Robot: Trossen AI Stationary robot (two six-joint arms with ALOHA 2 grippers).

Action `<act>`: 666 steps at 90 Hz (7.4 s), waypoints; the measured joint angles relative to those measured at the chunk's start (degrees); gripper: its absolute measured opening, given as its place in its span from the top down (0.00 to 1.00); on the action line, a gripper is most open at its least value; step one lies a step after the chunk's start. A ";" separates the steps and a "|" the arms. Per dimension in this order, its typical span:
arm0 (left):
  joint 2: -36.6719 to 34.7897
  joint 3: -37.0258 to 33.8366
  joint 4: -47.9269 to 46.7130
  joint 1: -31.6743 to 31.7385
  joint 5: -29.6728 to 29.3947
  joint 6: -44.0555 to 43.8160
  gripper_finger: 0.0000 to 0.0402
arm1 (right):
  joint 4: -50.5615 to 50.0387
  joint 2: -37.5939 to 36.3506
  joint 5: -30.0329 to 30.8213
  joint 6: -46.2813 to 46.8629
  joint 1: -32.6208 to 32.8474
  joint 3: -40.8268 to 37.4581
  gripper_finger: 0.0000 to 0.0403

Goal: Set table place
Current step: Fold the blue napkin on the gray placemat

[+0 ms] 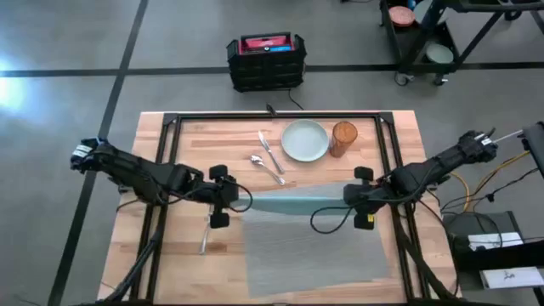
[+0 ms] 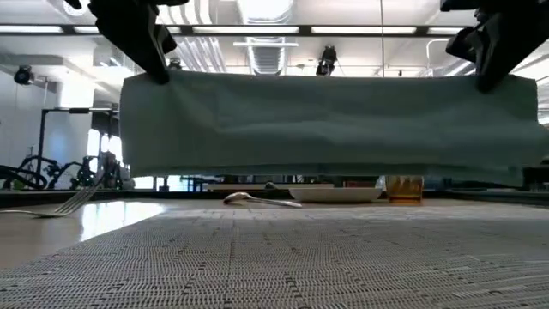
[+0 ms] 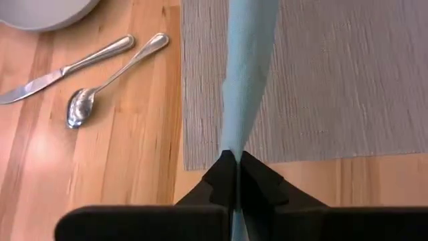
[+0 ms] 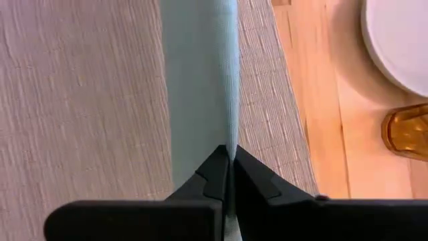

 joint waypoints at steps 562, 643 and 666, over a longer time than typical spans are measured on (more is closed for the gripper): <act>30.27 -3.48 55.36 -9.89 0.51 -11.11 0.72 | 37.99 9.44 -1.97 66.43 32.17 -19.79 0.53; 38.19 -2.33 54.34 -9.68 7.09 -17.42 0.72 | 59.55 25.92 16.50 39.17 32.48 -20.67 0.72; 37.69 3.97 57.31 -9.68 6.50 -12.07 0.72 | 57.76 19.02 23.82 31.61 32.25 -20.64 0.76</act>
